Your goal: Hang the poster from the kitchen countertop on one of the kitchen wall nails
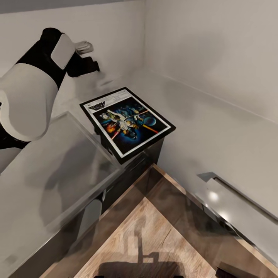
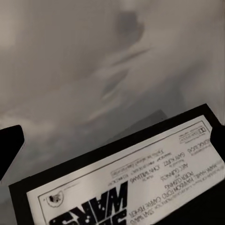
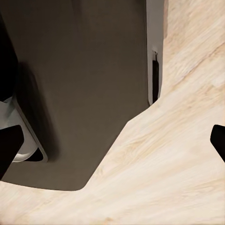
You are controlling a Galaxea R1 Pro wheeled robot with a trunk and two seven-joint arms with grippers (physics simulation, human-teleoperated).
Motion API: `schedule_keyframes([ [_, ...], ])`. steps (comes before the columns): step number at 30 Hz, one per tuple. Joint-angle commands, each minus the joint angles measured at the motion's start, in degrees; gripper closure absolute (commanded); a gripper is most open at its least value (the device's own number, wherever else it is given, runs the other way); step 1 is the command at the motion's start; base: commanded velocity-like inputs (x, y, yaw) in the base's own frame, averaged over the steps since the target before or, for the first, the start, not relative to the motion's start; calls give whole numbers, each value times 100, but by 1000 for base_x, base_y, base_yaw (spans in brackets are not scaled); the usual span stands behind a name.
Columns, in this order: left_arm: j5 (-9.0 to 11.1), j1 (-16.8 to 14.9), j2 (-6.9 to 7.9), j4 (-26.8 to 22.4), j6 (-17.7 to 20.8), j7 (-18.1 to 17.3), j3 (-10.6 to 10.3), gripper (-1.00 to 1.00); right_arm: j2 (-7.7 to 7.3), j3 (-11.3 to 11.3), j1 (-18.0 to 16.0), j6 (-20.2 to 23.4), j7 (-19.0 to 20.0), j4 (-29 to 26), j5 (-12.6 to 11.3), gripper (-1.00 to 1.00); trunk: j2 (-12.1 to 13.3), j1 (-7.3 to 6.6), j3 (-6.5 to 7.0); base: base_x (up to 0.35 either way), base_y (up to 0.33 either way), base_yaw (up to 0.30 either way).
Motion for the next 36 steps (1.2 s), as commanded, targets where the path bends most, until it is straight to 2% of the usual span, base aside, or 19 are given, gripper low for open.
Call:
schedule_keyframes([
  [1, 62, -26, 1, 2, 16, 50, 11, -100, -2, -30, -8, -18, 42, 26, -45, -100, -2, 0, -13, 0, 0, 0],
  [15, 62, -123, 107, 124, 19, 50, 44, -100, -5, -30, -8, -20, 42, 26, -45, -100, -2, 0, -142, 0, 0, 0],
  [36, 88, -126, 112, 123, 19, 50, 92, -100, -11, -39, 36, -27, 42, 26, -45, -100, -2, 0, -320, 0, 0, 0],
])
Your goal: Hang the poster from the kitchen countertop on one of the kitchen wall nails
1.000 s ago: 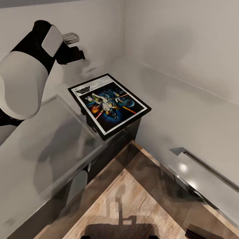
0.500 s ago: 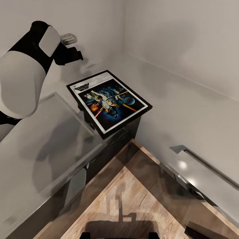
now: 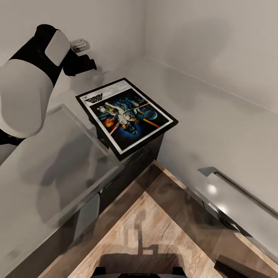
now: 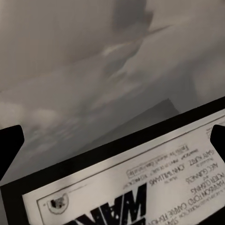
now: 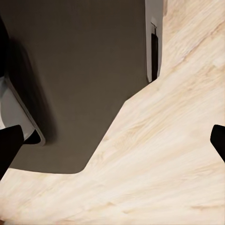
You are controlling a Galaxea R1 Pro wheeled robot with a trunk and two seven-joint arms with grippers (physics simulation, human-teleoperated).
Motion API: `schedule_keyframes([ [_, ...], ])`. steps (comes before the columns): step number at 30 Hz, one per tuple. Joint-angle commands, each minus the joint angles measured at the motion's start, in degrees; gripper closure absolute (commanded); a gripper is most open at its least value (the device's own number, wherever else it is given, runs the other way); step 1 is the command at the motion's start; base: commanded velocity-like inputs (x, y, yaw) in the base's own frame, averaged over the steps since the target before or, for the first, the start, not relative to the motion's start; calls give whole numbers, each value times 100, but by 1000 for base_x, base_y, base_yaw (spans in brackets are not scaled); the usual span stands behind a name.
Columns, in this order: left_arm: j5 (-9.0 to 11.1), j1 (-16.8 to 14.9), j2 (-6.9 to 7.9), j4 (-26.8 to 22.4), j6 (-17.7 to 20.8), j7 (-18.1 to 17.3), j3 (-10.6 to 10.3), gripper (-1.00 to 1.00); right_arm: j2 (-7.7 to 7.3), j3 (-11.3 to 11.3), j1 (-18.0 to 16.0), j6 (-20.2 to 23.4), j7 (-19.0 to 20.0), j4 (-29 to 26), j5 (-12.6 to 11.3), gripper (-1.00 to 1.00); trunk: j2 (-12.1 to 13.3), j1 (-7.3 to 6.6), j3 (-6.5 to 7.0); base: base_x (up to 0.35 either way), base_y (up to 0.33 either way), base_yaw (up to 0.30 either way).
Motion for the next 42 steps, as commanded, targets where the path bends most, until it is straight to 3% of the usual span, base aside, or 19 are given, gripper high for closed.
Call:
schedule_keyframes([
  [1, 60, -1, 1, -7, 13, 50, 9, -100, -3, -31, -8, -18, 43, 26, -45, -100, -2, 0, -8, 0, 0, 0],
  [14, 60, -2, 11, -7, 13, 50, 20, -100, -3, -31, -8, -18, 42, 24, -46, -100, -2, 0, -84, 0, 0, 0],
  [26, 60, -2, 113, -7, 13, 50, 26, -100, -3, -31, -8, -18, 43, 25, -45, -100, -2, 0, -182, 0, 0, 0],
  [42, 60, -6, 154, -6, 4, 50, 72, -100, -3, -31, -8, -18, 42, 26, -46, -100, -2, 0, -209, 0, 0, 0],
])
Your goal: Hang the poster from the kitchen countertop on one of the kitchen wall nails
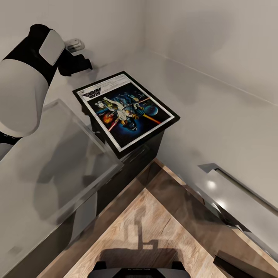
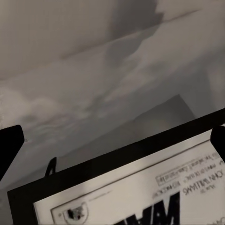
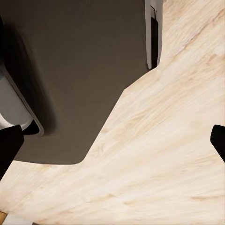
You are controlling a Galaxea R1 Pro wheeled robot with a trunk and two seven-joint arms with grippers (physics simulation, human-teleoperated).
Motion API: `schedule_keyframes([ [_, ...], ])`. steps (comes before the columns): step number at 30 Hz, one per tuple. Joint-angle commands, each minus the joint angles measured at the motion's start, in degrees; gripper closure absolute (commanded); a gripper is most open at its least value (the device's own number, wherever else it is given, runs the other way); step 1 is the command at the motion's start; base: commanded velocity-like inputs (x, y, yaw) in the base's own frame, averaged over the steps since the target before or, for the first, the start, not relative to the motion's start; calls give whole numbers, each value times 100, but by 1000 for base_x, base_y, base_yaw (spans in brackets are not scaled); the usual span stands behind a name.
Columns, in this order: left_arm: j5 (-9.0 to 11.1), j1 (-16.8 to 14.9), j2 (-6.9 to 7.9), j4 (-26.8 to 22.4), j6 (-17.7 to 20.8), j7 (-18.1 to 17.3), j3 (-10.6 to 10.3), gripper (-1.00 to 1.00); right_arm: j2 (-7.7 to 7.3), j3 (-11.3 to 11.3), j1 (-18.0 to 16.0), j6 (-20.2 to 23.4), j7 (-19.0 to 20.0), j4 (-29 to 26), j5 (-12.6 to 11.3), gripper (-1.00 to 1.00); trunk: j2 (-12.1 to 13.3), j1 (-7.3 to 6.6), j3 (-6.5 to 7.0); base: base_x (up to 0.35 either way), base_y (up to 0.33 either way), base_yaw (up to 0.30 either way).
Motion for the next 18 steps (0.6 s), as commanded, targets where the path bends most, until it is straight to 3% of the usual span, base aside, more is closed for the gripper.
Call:
schedule_keyframes([
  [1, 61, -1, 0, -7, 11, 50, 11, -100, -2, -31, -8, -18, 43, 26, -45, -100, -2, 0, -7, 0, 0, 0],
  [18, 66, 0, 72, -14, -4, 50, 22, -100, -2, -31, -8, -18, 43, 25, -52, -100, -2, 0, -25, 0, 0, 0],
])
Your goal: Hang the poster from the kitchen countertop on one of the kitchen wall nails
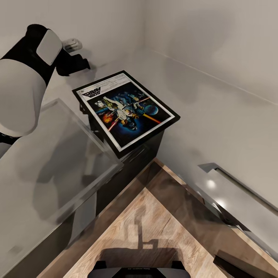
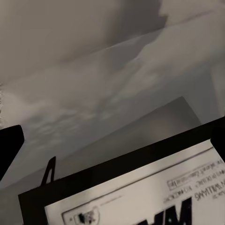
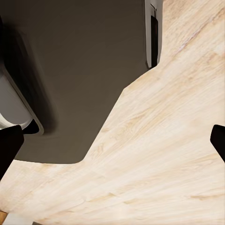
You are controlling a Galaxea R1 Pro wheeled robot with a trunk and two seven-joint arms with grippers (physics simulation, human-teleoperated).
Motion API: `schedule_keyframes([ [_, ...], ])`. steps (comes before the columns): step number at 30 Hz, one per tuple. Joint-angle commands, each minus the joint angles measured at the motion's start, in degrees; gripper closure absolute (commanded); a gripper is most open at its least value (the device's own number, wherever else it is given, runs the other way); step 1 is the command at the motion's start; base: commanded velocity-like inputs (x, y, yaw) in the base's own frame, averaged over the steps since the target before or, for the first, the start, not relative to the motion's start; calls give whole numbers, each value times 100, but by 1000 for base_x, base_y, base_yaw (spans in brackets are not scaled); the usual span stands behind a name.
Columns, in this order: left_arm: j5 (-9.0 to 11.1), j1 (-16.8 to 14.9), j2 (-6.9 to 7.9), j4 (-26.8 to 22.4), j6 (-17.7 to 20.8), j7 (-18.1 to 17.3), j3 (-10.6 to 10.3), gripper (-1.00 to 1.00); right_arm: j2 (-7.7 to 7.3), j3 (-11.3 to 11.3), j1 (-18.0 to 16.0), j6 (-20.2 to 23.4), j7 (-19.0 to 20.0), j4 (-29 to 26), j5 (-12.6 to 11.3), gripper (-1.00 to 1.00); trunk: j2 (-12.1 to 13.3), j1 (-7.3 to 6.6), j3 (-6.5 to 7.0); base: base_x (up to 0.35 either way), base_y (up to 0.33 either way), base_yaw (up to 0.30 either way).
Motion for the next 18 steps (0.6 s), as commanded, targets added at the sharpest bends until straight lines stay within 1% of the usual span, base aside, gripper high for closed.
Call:
schedule_keyframes([
  [1, 60, -3, -1, -9, 13, 50, 9, -100, -2, -31, -8, -18, 43, 26, -45, -100, -2, 0, -3, 0, 0, 0],
  [13, 59, 0, 0, -2, 11, 46, 15, -100, -2, -31, -8, -18, 43, 27, -47, -100, -2, 0, -3, 0, 0, 0],
  [18, 61, 1, 67, 21, -8, 42, 17, -100, -2, -31, -8, -18, 43, 27, -47, -100, -2, 0, -3, 0, 0, 0],
])
